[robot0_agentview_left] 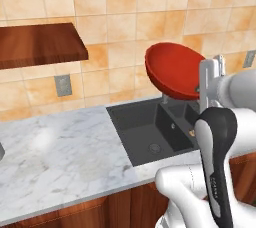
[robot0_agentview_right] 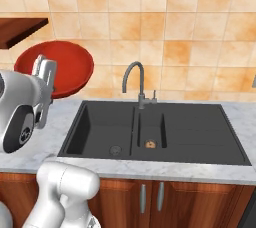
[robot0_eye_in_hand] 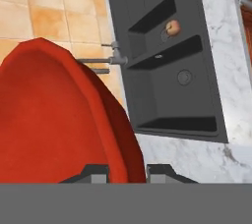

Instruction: Clear the mugs and bowl far away from the sink.

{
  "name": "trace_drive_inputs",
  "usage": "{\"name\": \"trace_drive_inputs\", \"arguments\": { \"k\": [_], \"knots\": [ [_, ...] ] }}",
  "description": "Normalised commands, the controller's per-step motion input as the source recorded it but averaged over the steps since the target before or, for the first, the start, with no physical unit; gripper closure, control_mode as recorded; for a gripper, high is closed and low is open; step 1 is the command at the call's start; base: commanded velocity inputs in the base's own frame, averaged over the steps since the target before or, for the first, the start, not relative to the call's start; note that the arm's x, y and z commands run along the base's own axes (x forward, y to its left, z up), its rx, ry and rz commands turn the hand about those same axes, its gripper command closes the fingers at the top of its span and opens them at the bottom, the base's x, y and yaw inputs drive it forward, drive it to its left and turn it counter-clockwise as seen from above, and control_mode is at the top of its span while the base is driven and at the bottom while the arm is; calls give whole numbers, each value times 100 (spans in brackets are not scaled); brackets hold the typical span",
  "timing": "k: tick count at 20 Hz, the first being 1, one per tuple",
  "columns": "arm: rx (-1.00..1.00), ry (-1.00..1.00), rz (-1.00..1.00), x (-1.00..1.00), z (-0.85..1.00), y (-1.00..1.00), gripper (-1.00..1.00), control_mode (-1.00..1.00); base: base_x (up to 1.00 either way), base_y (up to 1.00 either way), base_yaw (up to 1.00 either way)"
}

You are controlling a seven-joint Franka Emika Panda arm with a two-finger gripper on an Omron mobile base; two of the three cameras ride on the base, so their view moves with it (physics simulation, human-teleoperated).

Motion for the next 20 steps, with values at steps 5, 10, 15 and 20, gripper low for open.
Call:
{"name": "trace_drive_inputs", "arguments": {
  "k": [5,10,15,20],
  "knots": [
    [1,24,0,-45,0,-7,100,-100,0,0,0],
    [0,12,-2,-15,-1,-2,100,100,-8,-20,-27],
    [0,0,0,0,0,0,100,100,-20,-35,-76],
    [0,0,0,0,0,0,100,100,0,0,-99]
  ]
}}
